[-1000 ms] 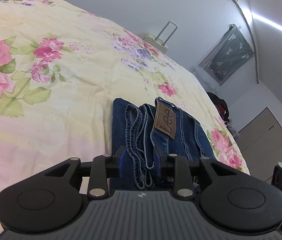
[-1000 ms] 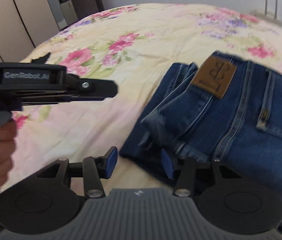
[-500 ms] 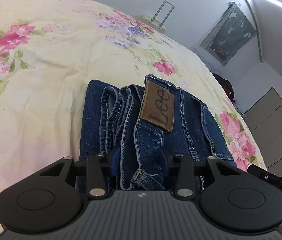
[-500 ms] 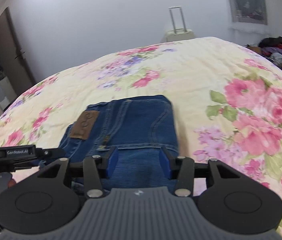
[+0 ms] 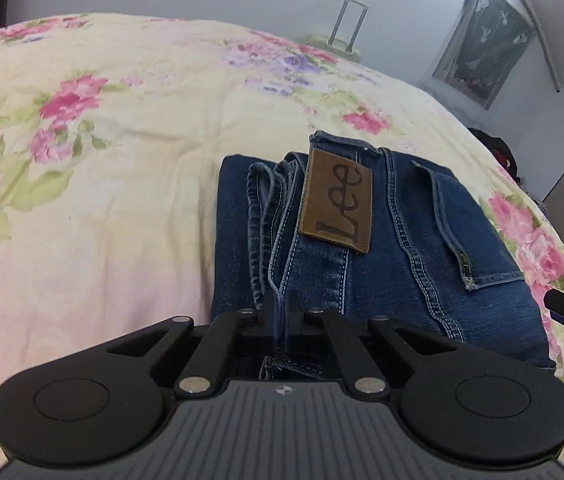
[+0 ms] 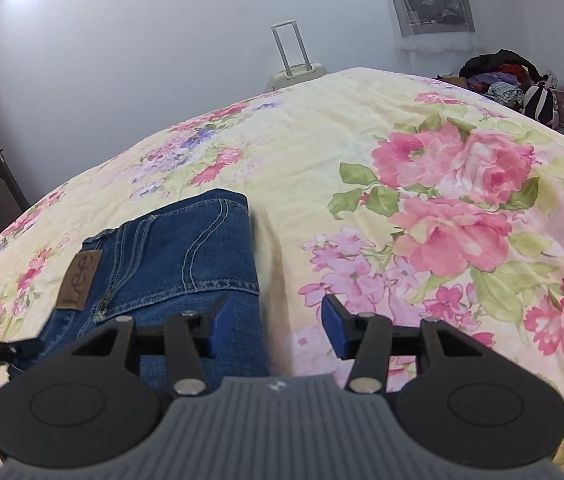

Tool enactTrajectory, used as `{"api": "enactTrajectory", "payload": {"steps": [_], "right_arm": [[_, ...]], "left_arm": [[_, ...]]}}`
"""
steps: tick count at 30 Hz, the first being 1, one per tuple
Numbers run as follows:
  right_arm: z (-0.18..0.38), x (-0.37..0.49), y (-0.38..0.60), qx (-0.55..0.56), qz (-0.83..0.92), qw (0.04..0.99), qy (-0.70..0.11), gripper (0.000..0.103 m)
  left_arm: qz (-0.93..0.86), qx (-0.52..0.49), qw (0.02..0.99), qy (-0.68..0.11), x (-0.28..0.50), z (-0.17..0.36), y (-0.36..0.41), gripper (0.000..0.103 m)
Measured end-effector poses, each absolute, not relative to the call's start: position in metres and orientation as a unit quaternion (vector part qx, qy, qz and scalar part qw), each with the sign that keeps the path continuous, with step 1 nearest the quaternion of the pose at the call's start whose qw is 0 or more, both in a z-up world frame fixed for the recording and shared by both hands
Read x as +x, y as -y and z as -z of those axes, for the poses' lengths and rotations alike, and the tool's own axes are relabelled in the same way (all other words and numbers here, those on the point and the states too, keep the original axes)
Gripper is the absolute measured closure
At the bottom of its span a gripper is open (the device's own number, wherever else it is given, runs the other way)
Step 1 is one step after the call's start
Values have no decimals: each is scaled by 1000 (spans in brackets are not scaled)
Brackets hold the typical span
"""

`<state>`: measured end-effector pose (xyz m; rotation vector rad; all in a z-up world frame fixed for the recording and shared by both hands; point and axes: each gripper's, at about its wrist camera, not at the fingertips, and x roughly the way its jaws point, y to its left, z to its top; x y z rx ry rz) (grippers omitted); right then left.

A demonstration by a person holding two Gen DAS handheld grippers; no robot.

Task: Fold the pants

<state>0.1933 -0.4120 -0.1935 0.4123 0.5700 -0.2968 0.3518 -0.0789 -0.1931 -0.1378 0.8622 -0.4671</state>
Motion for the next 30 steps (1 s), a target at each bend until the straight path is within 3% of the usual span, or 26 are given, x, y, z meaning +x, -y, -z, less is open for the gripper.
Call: {"api": "enactTrajectory", "payload": {"steps": [2, 5, 7, 8, 9, 14, 21, 23, 26, 30], "right_arm": [[195, 193, 410, 198, 133, 933, -269, 58], [196, 193, 410, 204, 120, 934, -268, 57], [196, 194, 412, 210, 121, 934, -262, 57], [196, 194, 413, 215, 122, 934, -259, 57], [196, 195, 416, 223, 120, 933, -254, 57], [198, 212, 424, 251, 104, 930, -249, 56], [209, 233, 436, 277, 105, 919, -259, 57], [213, 238, 436, 277, 96, 919, -264, 62], [218, 244, 437, 283, 77, 918, -265, 68], [222, 253, 434, 273, 63, 920, -275, 71]], "left_arm": [[228, -60, 876, -421, 354, 189, 79, 99], [236, -63, 875, -417, 355, 176, 73, 87], [248, -83, 881, -395, 360, 166, 68, 66], [256, -90, 882, -386, 365, 162, 69, 47], [261, -91, 883, -378, 372, 158, 71, 37], [266, -86, 886, -370, 408, 164, 89, 31], [270, -123, 876, -379, 431, 195, 95, 33], [276, -138, 871, -382, 435, 199, 91, 35], [297, -142, 859, -391, 437, 198, 95, 65], [277, -101, 878, -377, 429, 185, 107, 84]]}}
